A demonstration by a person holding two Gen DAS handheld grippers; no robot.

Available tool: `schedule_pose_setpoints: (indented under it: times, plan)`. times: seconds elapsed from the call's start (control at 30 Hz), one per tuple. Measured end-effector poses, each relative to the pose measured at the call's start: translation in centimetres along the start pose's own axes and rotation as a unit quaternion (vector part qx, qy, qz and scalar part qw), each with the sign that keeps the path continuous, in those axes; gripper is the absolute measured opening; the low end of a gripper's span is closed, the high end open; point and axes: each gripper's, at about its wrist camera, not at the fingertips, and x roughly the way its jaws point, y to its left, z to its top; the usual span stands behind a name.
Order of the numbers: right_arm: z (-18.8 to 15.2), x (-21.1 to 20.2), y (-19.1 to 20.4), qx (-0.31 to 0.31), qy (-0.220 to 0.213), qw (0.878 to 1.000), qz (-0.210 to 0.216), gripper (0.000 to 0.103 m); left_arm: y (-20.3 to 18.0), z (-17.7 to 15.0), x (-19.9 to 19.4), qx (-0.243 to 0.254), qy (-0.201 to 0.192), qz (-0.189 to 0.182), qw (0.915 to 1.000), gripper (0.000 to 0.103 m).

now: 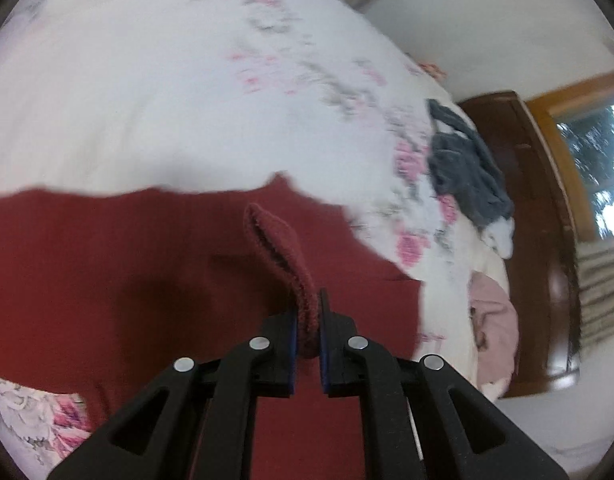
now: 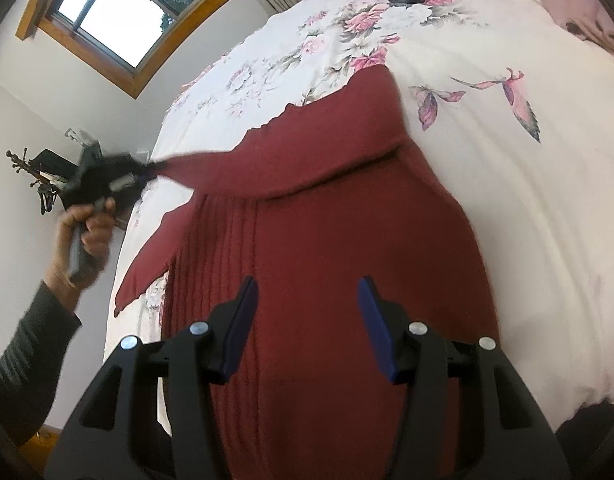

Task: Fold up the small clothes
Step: 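Grasp the other sleeve cuff with the left tool, then carry the held sleeve across the sweater body with the left tool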

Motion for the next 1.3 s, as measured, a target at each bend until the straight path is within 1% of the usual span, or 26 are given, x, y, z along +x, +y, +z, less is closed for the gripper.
schedule_pose_setpoints:
  times: [0.07, 0.27, 0.37, 0.43, 0.47, 0.53, 0.57, 0.6, 0.63, 0.67, 0.7, 0.73, 0.77, 0.83, 0.87, 0.9, 0.93, 0.97, 1.03, 1.1, 1.13, 1.17, 1.23, 1.3]
  plan:
    - [0.0, 0.3, 0.1, 0.0, 0.002, 1.0, -0.002, 0.053, 2.7, -0.7, 0.6, -0.02, -0.002, 0.009, 0.9998, 0.008]
    - [0.0, 1.2, 0.3, -0.002, 0.013, 1.0, -0.007, 0.053, 8.7, -2.6, 2.6, -0.061, -0.001, 0.032, 0.9976, 0.008]
    - [0.1, 1.5, 0.4, -0.003, 0.016, 1.0, -0.007, 0.053, 10.3, -3.1, 3.9, -0.066, 0.007, 0.046, 0.9967, 0.008]
    - [0.1, 1.5, 0.5, -0.006, 0.016, 1.0, -0.008, 0.053, 10.7, -3.1, 4.3, -0.064, 0.01, 0.06, 0.9961, 0.012]
    - [0.1, 1.5, 0.5, -0.006, 0.016, 1.0, -0.008, 0.053, 10.6, -3.0, 4.1, -0.064, 0.005, 0.069, 0.9956, 0.014]
    - [0.2, 1.4, 0.5, -0.005, 0.015, 1.0, -0.006, 0.053, 10.2, -2.7, 3.0, -0.068, -0.008, 0.086, 0.9939, 0.022]
    - [0.3, 1.4, 0.5, -0.006, 0.014, 1.0, -0.006, 0.053, 9.7, -2.6, 1.7, -0.069, -0.025, 0.106, 0.9916, 0.033]
    - [0.4, 1.3, 0.6, -0.007, 0.013, 1.0, -0.004, 0.053, 9.1, -2.6, 0.5, -0.067, -0.045, 0.104, 0.9913, 0.043]
    - [0.4, 1.2, 0.6, -0.008, 0.012, 1.0, -0.003, 0.053, 8.5, -2.7, -0.7, -0.065, -0.066, 0.089, 0.9917, 0.047]
    - [0.3, 1.2, 0.6, -0.008, 0.013, 1.0, -0.001, 0.053, 7.6, -2.9, -1.7, -0.062, -0.081, 0.063, 0.9928, 0.05]
    - [0.3, 1.4, 0.8, -0.008, 0.014, 1.0, 0.0, 0.053, 6.7, -2.9, -1.7, -0.055, -0.078, 0.041, 0.9946, 0.051]
    - [0.2, 1.5, 0.9, -0.008, 0.015, 1.0, 0.002, 0.053, 6.0, -2.8, -1.1, -0.044, -0.067, 0.018, 0.9966, 0.053]
    - [0.2, 1.7, 1.0, -0.006, 0.018, 1.0, 0.004, 0.053, 5.6, -2.8, -0.3, -0.038, -0.056, 0.011, 0.9977, 0.054]
    - [0.0, 1.8, 1.7, -0.004, 0.02, 1.0, 0.008, 0.053, 5.8, -2.5, 2.1, -0.039, -0.029, 0.023, 0.9985, 0.054]
    - [-0.1, 1.6, 2.0, -0.007, 0.018, 1.0, 0.008, 0.053, 6.6, -2.5, 3.7, -0.051, -0.01, 0.036, 0.998, 0.054]
    - [-0.2, 1.3, 2.4, -0.012, 0.017, 1.0, 0.008, 0.053, 7.6, -2.5, 4.9, -0.064, 0.004, 0.052, 0.9966, 0.052]
    - [-0.2, 1.1, 2.6, -0.015, 0.018, 1.0, 0.008, 0.053, 8.9, -2.8, 5.7, -0.078, 0.009, 0.052, 0.9956, 0.049]
    - [-0.3, 0.9, 2.8, -0.017, 0.018, 1.0, 0.008, 0.053, 9.2, -3.0, 5.7, -0.085, 0.006, 0.045, 0.9954, 0.045]
    - [-0.4, 0.5, 2.9, -0.024, 0.021, 0.999, 0.004, 0.053, 9.7, -3.3, 4.3, -0.098, 0.003, 0.027, 0.9948, 0.045]
    - [-0.5, 0.3, 2.7, -0.026, 0.025, 0.999, 0.0, 0.054, 10.0, -3.6, 1.9, -0.089, -0.016, 0.034, 0.9953, 0.057]
    - [-0.5, 0.4, 2.6, -0.026, 0.027, 0.999, -0.001, 0.054, 10.4, -3.8, 0.6, -0.087, -0.025, 0.039, 0.9952, 0.059]
    - [-0.5, 0.4, 2.6, -0.027, 0.028, 0.999, -0.002, 0.054, 11.5, -4.0, -1.4, -0.092, -0.035, 0.035, 0.9945, 0.061]
    - [-0.5, 0.5, 3.1, -0.029, 0.028, 0.999, 0.0, 0.054, 14.2, -4.5, -4.9, -0.118, -0.053, 0.022, 0.9913, 0.062]
    - [-0.5, 0.4, 3.8, -0.035, 0.026, 0.999, 0.007, 0.058, 18.2, -5.5, -10.0, -0.164, -0.094, 0.011, 0.9819, 0.068]
